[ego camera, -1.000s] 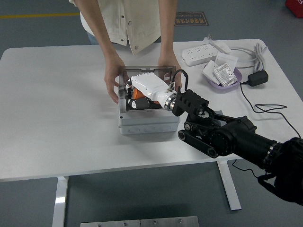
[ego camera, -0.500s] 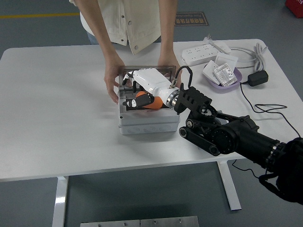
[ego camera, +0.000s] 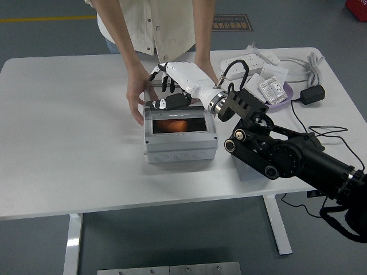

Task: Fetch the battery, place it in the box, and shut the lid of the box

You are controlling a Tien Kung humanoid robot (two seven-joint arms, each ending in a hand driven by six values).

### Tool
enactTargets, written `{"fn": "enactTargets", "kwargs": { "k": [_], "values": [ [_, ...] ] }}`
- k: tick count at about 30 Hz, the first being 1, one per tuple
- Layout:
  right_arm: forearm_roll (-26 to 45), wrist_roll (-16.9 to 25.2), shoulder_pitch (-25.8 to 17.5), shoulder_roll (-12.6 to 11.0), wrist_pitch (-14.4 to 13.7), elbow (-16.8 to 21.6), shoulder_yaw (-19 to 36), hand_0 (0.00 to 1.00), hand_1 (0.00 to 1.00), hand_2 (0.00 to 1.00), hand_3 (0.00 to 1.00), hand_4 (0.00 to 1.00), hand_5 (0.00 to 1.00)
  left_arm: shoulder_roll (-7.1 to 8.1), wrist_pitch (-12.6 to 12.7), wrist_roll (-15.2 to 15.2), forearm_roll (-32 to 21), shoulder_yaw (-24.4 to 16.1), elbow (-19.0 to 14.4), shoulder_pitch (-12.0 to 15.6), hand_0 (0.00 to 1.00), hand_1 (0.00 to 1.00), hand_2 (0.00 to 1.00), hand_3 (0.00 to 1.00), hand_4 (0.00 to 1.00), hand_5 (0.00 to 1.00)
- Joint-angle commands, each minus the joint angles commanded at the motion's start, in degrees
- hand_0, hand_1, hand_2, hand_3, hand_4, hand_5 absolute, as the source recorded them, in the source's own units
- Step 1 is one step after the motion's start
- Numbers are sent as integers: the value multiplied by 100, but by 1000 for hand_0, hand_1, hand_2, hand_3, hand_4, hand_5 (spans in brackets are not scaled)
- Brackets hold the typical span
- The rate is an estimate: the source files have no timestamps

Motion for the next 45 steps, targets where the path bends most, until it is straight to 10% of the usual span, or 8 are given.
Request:
{"fn": "enactTargets", "kwargs": {
  "k": [7,18,22,24,25,30,31,45],
  "values": [
    [184,-43,314,-68,113,-154,79,191,332,410,599,913,400,16,-7,7,-47,76,0,-23,643,747,617,554,703,238],
    [540,168,764,243,88,-1438,-350,195,333,408,597,914,405,67,-32,46,94,-10,0,-39,643,747,617,554,703,238],
    [670,214,830,304,76,-1747,-415,305,397,429,619,952,544,73,-36,55,129,-42,0,-45,643,747,617,554,704,238],
    [714,225,843,314,69,-1803,-437,305,397,429,619,952,544,75,-36,58,144,-58,0,-46,643,747,617,554,704,238],
    [740,230,846,323,63,-1830,-452,636,507,531,636,982,699,76,-36,59,154,-67,0,-46,643,747,617,554,703,238],
    [834,237,834,366,38,-1892,-520,636,507,531,636,982,699,80,-31,55,144,-62,0,-49,643,747,617,554,703,238],
    [847,241,828,374,28,-1897,-531,775,633,634,640,989,777,79,-30,52,131,-50,0,-51,643,747,617,554,704,238],
    [894,166,712,380,-34,-1749,-726,764,618,620,620,998,944,71,-13,27,35,21,0,-66,643,747,617,554,703,238]
  ]
}}
